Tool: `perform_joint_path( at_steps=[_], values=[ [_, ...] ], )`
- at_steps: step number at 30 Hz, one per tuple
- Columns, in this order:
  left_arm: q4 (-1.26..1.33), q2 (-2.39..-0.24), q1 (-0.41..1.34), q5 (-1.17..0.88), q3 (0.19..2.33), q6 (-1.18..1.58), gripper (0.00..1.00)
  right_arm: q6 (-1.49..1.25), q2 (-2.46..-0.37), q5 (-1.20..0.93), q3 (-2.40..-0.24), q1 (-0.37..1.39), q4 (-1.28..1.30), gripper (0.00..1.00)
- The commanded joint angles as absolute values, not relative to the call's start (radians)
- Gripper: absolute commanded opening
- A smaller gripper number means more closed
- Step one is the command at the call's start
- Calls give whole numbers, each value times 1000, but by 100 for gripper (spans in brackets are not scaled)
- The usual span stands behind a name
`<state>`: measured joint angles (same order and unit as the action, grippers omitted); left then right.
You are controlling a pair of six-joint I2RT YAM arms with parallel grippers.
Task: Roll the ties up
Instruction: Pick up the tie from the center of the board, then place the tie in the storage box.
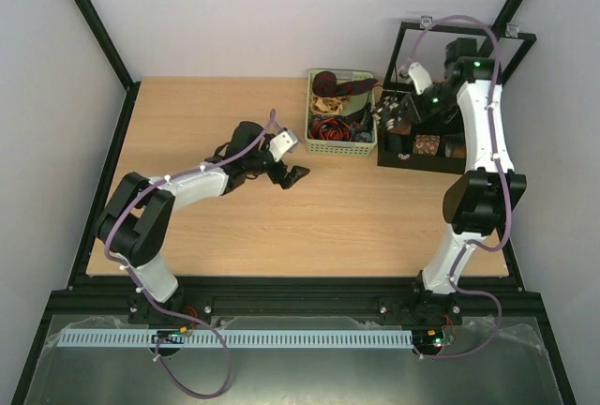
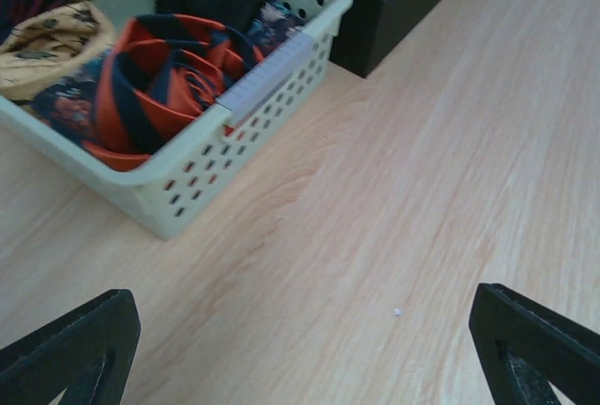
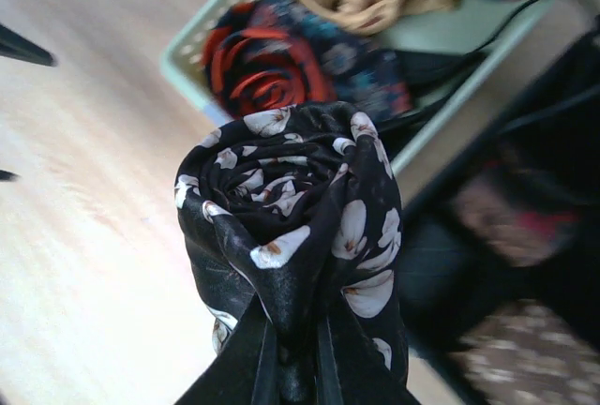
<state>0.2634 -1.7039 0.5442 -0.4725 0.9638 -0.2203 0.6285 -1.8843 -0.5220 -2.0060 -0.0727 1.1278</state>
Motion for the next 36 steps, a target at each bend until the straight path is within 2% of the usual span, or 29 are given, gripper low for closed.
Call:
perform_joint_path(
  at_steps=[1, 9, 16, 36],
  values=[
    [183, -1685, 477, -474, 1025, -210, 99, 843, -1968, -386, -2172, -130, 1243, 1],
    [179, -1655, 419, -488, 1031, -191, 99, 1360, -2019, -214, -2146, -177, 1034, 1],
    [187, -1641, 385, -500, 1001, -135, 99, 1690, -2127, -85, -2168, -180, 994, 1],
    [187, -1661, 367, -492, 1022, -108, 99, 1860, -2350, 74, -2236, -183, 933, 1]
  ],
)
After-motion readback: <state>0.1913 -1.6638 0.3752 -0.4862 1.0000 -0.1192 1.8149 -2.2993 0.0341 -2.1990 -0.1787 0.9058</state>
